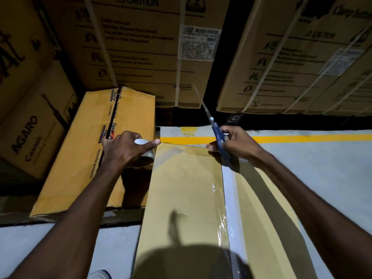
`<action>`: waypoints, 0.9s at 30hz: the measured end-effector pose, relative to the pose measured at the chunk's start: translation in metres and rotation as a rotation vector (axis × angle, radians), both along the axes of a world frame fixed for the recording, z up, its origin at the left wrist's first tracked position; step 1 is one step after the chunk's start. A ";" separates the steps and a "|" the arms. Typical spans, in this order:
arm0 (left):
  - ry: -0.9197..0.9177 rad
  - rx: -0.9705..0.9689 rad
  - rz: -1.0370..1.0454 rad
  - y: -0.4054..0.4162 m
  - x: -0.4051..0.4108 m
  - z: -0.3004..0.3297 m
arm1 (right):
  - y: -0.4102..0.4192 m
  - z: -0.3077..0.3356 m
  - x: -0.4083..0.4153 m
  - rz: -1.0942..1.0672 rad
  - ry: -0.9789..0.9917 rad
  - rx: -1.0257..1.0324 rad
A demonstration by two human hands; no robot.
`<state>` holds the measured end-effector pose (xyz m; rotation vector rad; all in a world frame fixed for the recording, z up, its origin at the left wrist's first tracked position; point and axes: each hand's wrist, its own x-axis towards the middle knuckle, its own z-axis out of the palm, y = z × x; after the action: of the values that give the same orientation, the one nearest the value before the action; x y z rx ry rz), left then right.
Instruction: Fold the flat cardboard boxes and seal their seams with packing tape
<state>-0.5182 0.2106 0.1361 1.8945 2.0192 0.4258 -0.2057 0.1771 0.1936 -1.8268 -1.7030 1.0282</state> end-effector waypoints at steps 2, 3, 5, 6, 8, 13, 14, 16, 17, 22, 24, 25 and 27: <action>0.011 -0.012 0.009 -0.002 -0.002 0.001 | 0.002 -0.010 -0.012 -0.011 0.001 0.010; 0.019 -0.017 0.006 -0.002 0.001 0.002 | 0.004 -0.010 -0.011 -0.011 0.009 -0.007; 0.031 -0.015 0.003 -0.002 0.002 0.004 | 0.010 -0.001 -0.009 0.032 -0.034 -0.059; 0.032 -0.011 0.001 -0.003 0.002 0.004 | 0.015 0.004 -0.010 0.070 -0.069 -0.078; 0.030 -0.003 0.001 -0.003 0.002 0.005 | 0.023 0.013 -0.022 0.126 -0.074 -0.118; 0.003 -0.009 0.001 -0.005 0.003 0.007 | 0.030 -0.017 -0.073 0.139 -0.024 -0.028; -0.024 -0.010 -0.014 -0.006 0.003 0.007 | 0.029 -0.024 -0.075 0.114 -0.029 -0.010; -0.076 -0.008 -0.081 -0.007 0.003 0.009 | 0.028 -0.034 -0.073 0.048 0.031 -0.007; -0.094 -0.007 -0.122 -0.008 0.002 0.011 | 0.026 -0.035 -0.072 0.027 0.053 0.005; -0.104 -0.060 -0.223 -0.009 -0.010 0.019 | 0.017 -0.045 -0.071 0.011 0.119 0.144; -0.061 -0.150 -0.229 -0.011 -0.015 0.016 | 0.013 -0.043 -0.070 0.004 0.187 0.163; -0.035 -0.207 -0.218 -0.014 -0.016 0.015 | 0.009 -0.041 -0.071 -0.005 0.226 0.168; -0.008 -0.277 -0.200 -0.016 -0.021 0.013 | 0.002 -0.037 -0.074 -0.051 0.361 0.153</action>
<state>-0.5396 0.1944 0.1496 1.8897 1.7558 0.0948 -0.2798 0.1787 0.1564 -1.4772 -1.4671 1.0964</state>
